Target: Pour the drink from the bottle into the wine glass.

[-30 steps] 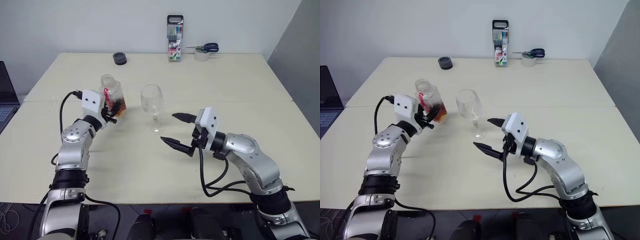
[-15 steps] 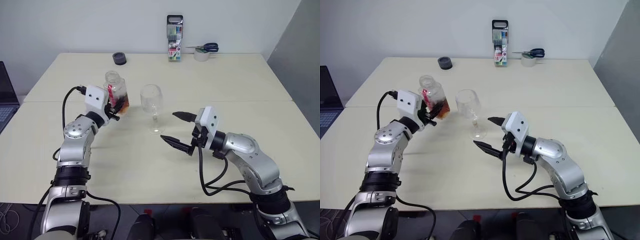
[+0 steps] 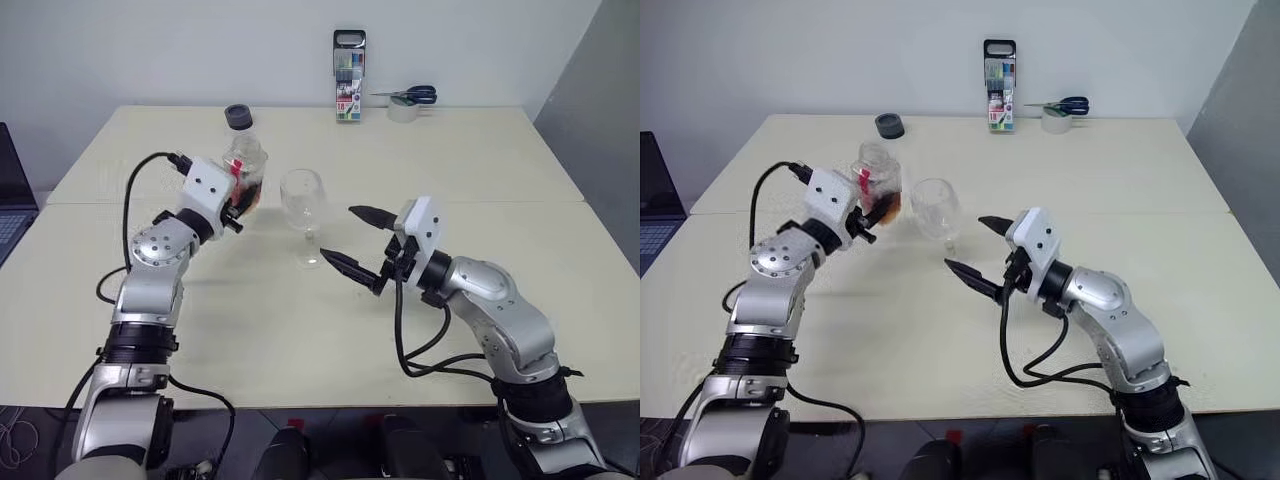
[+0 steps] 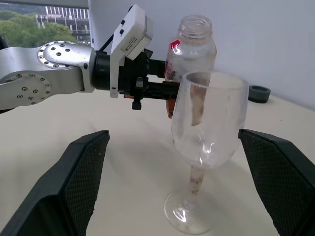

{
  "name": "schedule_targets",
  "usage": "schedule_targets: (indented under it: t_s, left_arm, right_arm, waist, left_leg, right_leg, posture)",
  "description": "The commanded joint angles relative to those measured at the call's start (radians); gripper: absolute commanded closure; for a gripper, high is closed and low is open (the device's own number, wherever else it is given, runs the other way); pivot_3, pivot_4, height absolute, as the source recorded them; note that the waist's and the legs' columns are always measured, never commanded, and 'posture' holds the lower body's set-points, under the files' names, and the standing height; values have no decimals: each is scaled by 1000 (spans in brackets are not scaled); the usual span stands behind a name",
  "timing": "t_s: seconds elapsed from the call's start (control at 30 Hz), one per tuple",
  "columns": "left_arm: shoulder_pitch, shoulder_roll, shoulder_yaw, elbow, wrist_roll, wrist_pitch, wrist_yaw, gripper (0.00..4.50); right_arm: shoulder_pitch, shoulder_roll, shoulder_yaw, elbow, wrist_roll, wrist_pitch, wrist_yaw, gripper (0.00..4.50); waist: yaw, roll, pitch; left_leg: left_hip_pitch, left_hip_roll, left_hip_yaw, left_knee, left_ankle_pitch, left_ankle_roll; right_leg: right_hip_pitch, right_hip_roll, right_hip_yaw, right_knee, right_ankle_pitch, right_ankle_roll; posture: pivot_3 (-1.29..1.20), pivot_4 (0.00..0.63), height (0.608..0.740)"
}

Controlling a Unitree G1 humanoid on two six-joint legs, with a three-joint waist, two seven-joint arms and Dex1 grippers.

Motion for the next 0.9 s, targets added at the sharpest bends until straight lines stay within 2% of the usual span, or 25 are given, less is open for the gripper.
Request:
schedule_targets:
  t_s: [0.03,0.53,0.9]
  left_arm:
    - [-62,47,-20,-21,84,-112,28,2829]
    - [-177,144,-125,139,320,-412,72,2829]
    - [-274,207,-188,276,469,-591,153,2829]
  right_arm:
    - [-27,19,-14,-9,16,-5,-18,0]
    - [-66,69,-10,19,11,2,-63,0]
    - [-81,60,-11,27,11,31,-59,0]
  waist:
    - [0,0,0]
    - [-3,0,0]
    - [-4,0,0]
  left_leg:
    - [0,0,0,0,0,0]
    - [0,0,0,0,-1,1]
    - [0,0,1,0,-2,3]
  right_leg:
    - [0,0,0,0,0,0]
    - [-1,0,0,0,0,0]
    - [-1,0,0,1,0,0]
  posture:
    - [0,150,740]
    - [0,150,740]
    - [0,150,740]
